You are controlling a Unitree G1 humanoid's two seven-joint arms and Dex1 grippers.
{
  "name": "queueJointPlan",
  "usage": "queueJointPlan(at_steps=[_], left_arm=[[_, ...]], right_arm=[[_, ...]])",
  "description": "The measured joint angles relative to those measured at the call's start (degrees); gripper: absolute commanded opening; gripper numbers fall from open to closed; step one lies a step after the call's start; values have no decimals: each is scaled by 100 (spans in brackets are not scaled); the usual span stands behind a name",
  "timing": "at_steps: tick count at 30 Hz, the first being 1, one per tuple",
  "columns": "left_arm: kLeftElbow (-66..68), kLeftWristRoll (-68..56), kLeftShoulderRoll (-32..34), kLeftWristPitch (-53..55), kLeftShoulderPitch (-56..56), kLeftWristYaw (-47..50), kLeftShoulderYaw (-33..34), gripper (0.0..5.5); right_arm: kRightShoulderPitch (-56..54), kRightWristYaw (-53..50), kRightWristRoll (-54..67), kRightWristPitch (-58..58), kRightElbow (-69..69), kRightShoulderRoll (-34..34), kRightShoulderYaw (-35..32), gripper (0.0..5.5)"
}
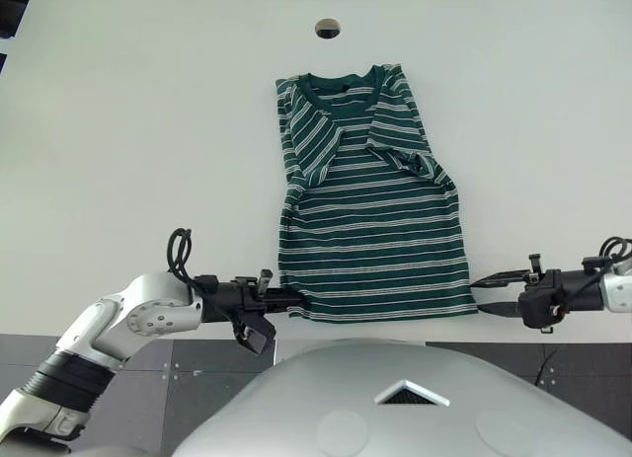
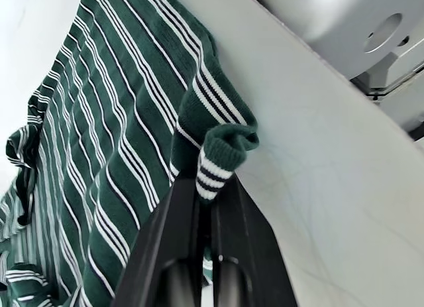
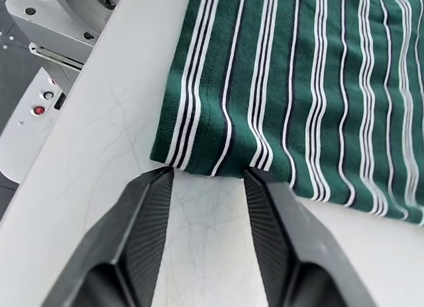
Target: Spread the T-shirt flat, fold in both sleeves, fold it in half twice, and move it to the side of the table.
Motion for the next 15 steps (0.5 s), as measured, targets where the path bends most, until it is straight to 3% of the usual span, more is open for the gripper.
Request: queueJointPlan(at_steps=[9,15], left_arm=[[123,89,-16,-72,-102,197,-59,10],[192,178,-34,-145,-147,337,-101,10]], right_arm=[[-108,-275,-292,-419,-56,144,201,200],[-155,-308,-291,-418,-54,162,319,97]])
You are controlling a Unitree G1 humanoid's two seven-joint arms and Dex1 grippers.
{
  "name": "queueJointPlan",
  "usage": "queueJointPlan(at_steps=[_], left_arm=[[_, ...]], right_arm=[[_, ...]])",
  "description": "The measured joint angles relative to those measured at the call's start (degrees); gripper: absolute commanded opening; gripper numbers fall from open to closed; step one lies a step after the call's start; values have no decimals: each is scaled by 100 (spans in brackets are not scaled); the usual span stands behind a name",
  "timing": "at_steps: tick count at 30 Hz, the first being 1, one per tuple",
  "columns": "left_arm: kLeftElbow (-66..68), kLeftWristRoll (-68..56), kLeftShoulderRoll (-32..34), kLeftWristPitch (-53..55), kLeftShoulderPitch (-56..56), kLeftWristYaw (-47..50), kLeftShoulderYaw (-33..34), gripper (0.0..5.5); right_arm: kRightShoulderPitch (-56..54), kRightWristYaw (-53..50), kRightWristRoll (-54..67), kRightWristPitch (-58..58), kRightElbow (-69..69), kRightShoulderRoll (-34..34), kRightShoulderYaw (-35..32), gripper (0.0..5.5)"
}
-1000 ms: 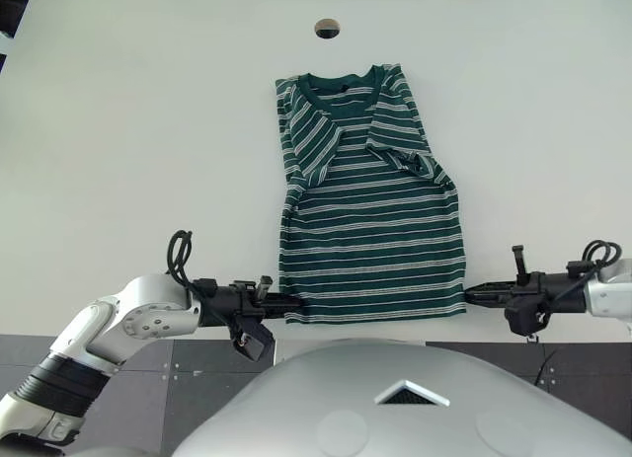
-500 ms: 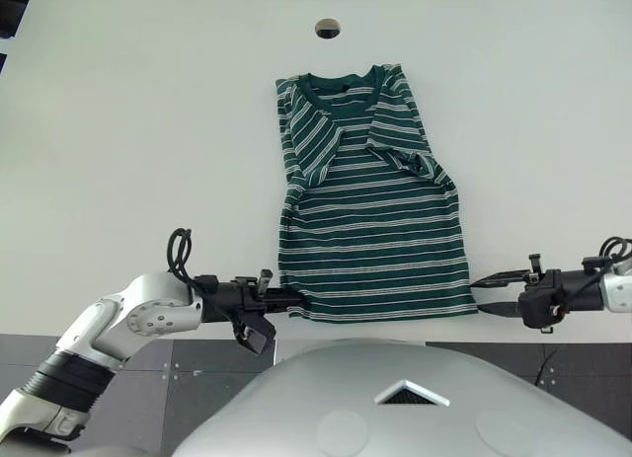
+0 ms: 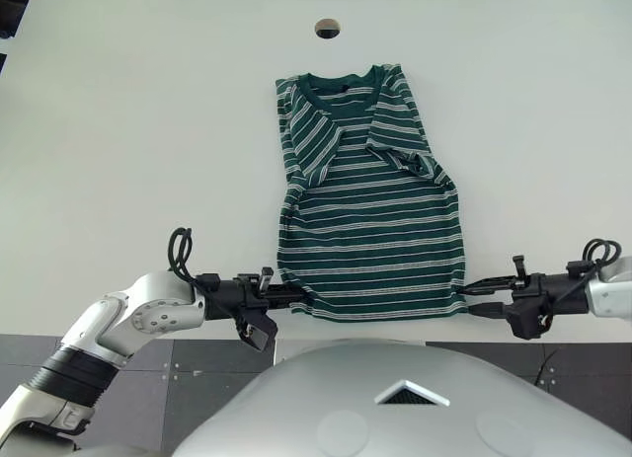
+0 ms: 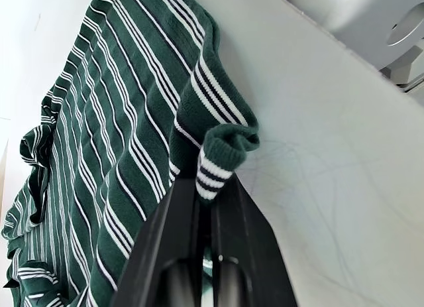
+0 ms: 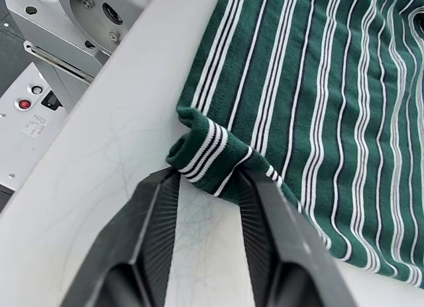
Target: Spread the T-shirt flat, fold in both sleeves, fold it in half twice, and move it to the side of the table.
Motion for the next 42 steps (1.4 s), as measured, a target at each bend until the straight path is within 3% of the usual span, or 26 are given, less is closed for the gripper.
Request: queueJointPlan(at_steps=[5,15,19,22,26,27,32,36,40,42], left_arm=[[23,32,-12,-24,-19,50,-15,10],[2,4,-64,76,-62,36,-87,10],[-848,-1896,169,1941,234,-993,-193,10],[-1846,-3846,905,3303,385,-1827,-105,10],[-3017,-6376,2479,4609,870,-3037,862,10],[-3086,-6643,2526,4670,976,-3144,1158,10],[-2860,-7389,1987,4824,1276,-3491,2287,10],[-1975,-6554,1129,4658,607,-3217,2195,10],[-66,-5092,-227,4247,-1087,-2220,1870,10],[411,-4765,-522,4169,-1579,-1985,1845,10]], right_arm=[[6,2,1,9,7,0,57,12],[50,53,197,313,-98,-2,63,12],[292,384,1417,1771,-783,-148,11,12],[509,673,2402,2851,-1479,-496,-172,12],[937,1036,3921,4228,-2604,-1109,-944,12],[975,1055,4100,4386,-2759,-1128,-1178,12],[971,984,4503,4747,-3095,-808,-2043,12],[224,562,4039,4737,-2860,-123,-1907,12],[-1322,-389,3279,4860,-2098,1034,-1462,12],[-1819,-676,2965,4864,-1814,1381,-1333,12]])
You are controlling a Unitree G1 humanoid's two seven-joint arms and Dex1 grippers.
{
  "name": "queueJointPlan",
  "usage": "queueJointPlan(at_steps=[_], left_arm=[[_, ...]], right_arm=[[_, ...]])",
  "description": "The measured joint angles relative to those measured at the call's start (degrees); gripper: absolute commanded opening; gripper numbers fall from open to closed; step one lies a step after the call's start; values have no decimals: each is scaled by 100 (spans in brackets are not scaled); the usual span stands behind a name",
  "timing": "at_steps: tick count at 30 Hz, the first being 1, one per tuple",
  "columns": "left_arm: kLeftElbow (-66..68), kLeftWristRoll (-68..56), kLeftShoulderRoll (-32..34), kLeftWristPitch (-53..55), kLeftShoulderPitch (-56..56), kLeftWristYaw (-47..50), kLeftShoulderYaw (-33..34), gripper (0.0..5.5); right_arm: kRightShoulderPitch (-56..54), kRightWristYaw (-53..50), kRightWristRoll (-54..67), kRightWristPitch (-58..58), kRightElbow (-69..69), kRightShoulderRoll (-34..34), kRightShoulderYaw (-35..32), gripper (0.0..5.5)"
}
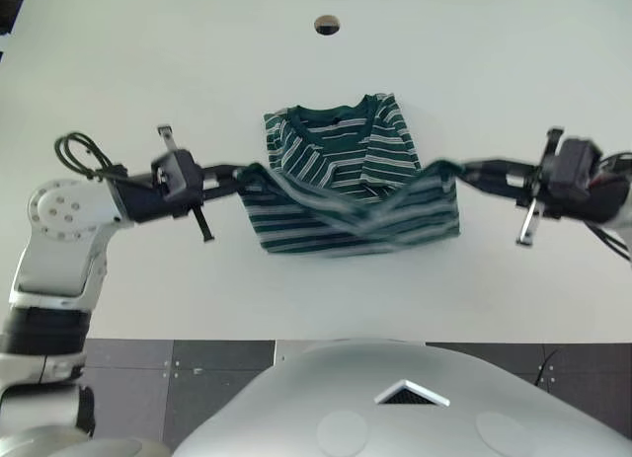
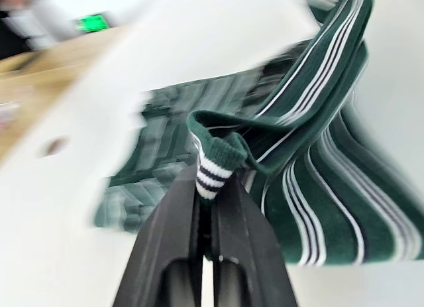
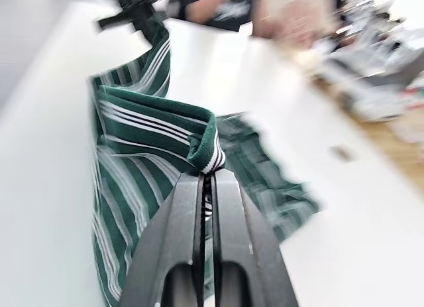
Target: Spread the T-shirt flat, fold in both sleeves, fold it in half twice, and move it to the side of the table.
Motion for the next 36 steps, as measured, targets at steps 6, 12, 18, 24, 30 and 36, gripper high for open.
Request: queueJointPlan(at_steps=[6,12,18,24,30,36], left_arm=[[1330,1257,-751,-217,-1310,802,-223,10],[2709,1909,-1205,-525,-1911,1050,-424,44],[3804,2188,-1373,-646,-2397,1431,-364,128],[4173,1929,-1464,-629,-2777,1766,137,174],[1283,1546,-1558,-1020,-1525,716,-549,174],[1152,4066,-922,-2480,-972,823,-1864,174]], right_arm=[[-1542,-875,-1839,-364,1822,1051,699,12],[-2325,-1320,-2884,-1144,3696,1767,1080,44],[-3012,-1968,-3421,-1896,5670,2265,1097,142],[-3215,-2163,-3521,-2375,6065,2369,948,243],[-2941,-1596,-3817,-2883,4982,2445,1407,309],[-3271,-1571,-5347,-3066,5470,2187,2266,309]])
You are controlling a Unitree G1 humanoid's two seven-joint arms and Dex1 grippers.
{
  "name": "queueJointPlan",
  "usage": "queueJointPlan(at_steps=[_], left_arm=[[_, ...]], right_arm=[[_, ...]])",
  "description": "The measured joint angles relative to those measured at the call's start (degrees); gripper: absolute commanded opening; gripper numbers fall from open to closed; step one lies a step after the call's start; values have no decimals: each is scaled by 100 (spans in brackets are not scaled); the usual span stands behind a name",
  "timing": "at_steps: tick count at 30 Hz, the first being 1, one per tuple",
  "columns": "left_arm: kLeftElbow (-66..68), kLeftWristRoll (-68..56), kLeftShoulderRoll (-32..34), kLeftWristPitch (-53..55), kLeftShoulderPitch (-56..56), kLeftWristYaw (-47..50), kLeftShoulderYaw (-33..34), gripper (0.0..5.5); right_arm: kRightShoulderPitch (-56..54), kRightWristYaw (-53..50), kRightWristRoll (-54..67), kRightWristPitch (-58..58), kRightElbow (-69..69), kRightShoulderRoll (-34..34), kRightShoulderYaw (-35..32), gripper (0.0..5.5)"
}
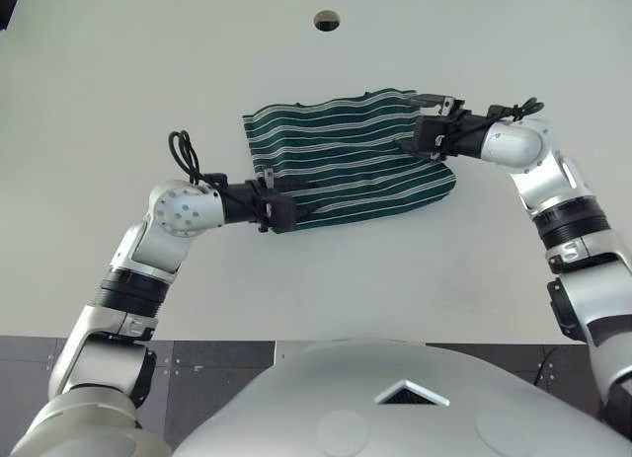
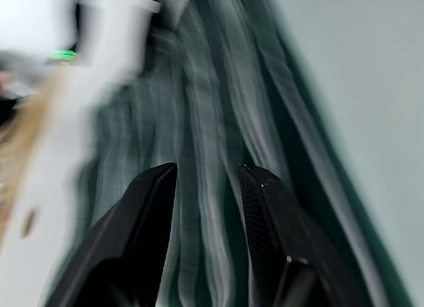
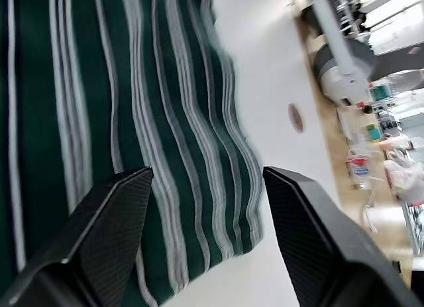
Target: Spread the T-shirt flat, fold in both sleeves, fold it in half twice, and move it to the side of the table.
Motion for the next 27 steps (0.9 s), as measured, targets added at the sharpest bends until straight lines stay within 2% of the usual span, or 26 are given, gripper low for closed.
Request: queueJointPlan(at_steps=[3,6,9,11,13,15,18,22,25,27], left_arm=[[46,926,226,-500,-395,543,-289,174],[209,1860,403,-678,-894,1127,-544,174],[668,3441,471,-637,-1699,2239,-1021,174],[1279,4632,420,-573,-2453,3188,-1579,174],[2000,5775,234,-516,-3197,4149,-2152,174],[2308,6341,37,-465,-3886,4972,-2430,174],[2893,6667,-159,-419,-4331,5895,-2745,174],[3304,6709,67,-424,-4240,6802,-2923,174],[2591,5487,569,-923,-3768,6929,-2263,174],[2109,4215,753,-1255,-3492,6708,-1692,174]], right_arm=[[-148,119,-319,-60,33,-10,211,309],[-224,804,-276,59,-286,-171,297,309],[4,2501,492,782,-1575,-673,514,309],[412,3601,1325,1598,-2699,-890,771,309],[785,4253,1841,2322,-3462,-820,1137,309],[936,4113,1890,2632,-3538,-356,1288,309],[918,3716,1907,2777,-3396,-73,1136,309],[945,3474,2347,2998,-3388,-226,388,309],[1114,3701,3433,3756,-4040,-513,-331,309],[1239,3963,4319,4447,-4479,-730,-704,309]])
